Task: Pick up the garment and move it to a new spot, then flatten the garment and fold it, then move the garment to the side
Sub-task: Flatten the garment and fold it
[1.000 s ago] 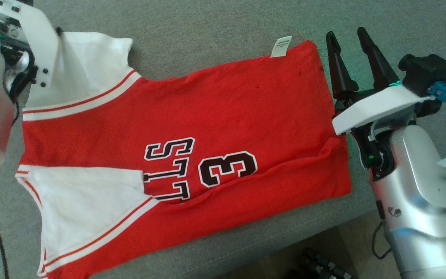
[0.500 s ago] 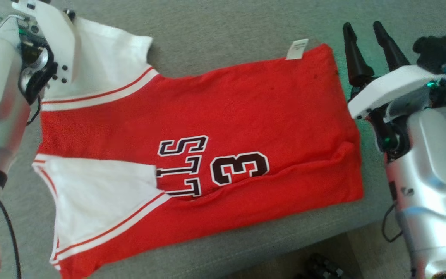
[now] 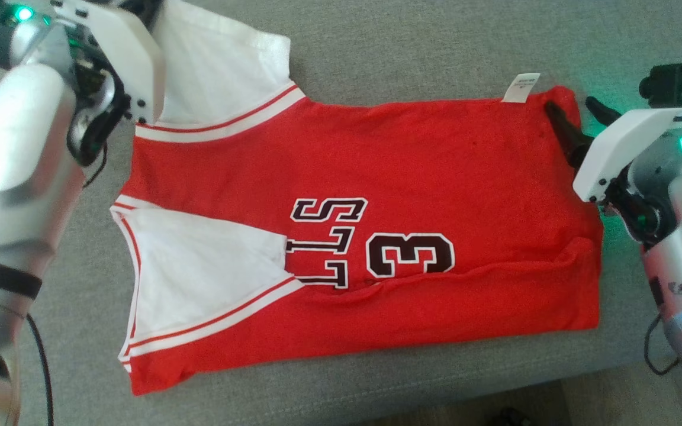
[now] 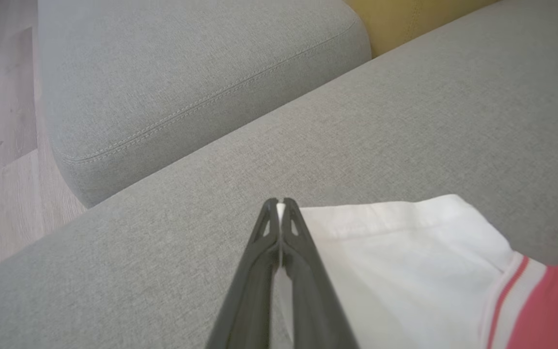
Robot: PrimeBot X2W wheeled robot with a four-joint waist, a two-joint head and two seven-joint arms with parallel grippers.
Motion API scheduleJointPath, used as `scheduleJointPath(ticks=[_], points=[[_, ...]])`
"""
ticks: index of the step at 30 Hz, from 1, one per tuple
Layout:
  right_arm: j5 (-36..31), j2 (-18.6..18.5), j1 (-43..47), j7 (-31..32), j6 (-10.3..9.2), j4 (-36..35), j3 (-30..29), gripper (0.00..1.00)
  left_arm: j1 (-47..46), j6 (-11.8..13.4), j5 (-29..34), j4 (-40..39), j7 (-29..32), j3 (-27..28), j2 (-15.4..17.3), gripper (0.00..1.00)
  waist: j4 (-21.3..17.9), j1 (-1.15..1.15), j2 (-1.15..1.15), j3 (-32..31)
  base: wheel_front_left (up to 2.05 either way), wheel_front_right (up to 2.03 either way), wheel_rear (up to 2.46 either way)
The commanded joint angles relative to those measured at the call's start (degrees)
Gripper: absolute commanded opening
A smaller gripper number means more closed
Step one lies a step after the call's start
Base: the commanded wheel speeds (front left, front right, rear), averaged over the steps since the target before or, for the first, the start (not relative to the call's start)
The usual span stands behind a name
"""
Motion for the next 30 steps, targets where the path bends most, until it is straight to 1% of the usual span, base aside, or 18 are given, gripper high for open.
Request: scheduleJointPath(ticks=[1, 4, 14, 15, 16, 19, 23, 27, 30], points=[[0.48, -1.17, -0.94, 0.21, -0.05, -1.29, 0.9, 1.0, -1.67, 0.42, -0.32, -1.88, 0.02, 1.65, 2.44, 0.0, 0.12, 0.0, 0.0, -0.09, 0.0, 0.0, 0.0], [1.48, -2.2, -1.32, -0.06, -0.05, -0.37, 2.27, 1.0, -0.88, 0.76, -0.61, -3.21, 0.53, 1.58, 2.9, 0.0, 0.24, 0.0, 0.0, -0.17, 0.0, 0.0, 0.0], [3.37, -3.82, -3.34, -1.68, -0.05, 2.88, 7.25, 1.0, 0.54, 1.72, -1.35, -6.29, 1.85, 1.26, 3.66, 0.0, 0.53, 0.0, 0.0, 0.17, 0.0, 0.0, 0.0], [3.7, -4.0, -3.47, -1.69, -0.05, 3.18, 7.83, 0.35, 0.68, 1.87, -1.46, -6.42, 1.95, 1.28, 3.73, 0.0, 0.6, 0.0, 0.0, 0.15, 0.0, 0.0, 0.0], [3.92, -4.23, -3.61, -1.97, -0.05, 3.4, 8.36, 0.0, 0.83, 2.02, -1.55, -6.53, 1.99, 1.31, 3.81, 0.0, 0.65, 0.0, 0.0, 0.11, 0.0, 0.0, 0.0], [4.39, -4.77, -4.18, -4.04, -0.05, 4.77, 8.33, 0.0, 1.47, 2.82, -1.81, -6.74, 1.48, 1.64, 4.08, 0.0, 0.78, 0.0, 0.0, -0.25, 0.0, 0.0, 0.0], [4.73, -4.61, -5.07, -8.84, -0.05, 6.15, 7.97, 0.0, 2.15, 4.98, -2.2, -6.75, -0.39, 2.82, 4.1, 0.0, 1.05, 0.0, 0.0, -0.68, 0.0, 0.0, 0.0], [4.87, -4.67, -6.54, -12.43, -0.05, 7.98, 7.43, 0.0, 1.39, 6.55, -2.63, -6.6, -2.94, 4.22, 3.55, 0.0, 1.29, 0.0, 0.0, -0.49, 0.0, 0.0, 0.0], [4.54, -4.45, -8.53, -16.1, -0.05, 9.88, 5.86, 0.0, 0.19, 7.13, -2.97, -6.09, -4.65, 5.08, 2.86, 0.0, 1.48, 0.0, 0.0, 0.11, 0.0, 0.0, 0.0]])
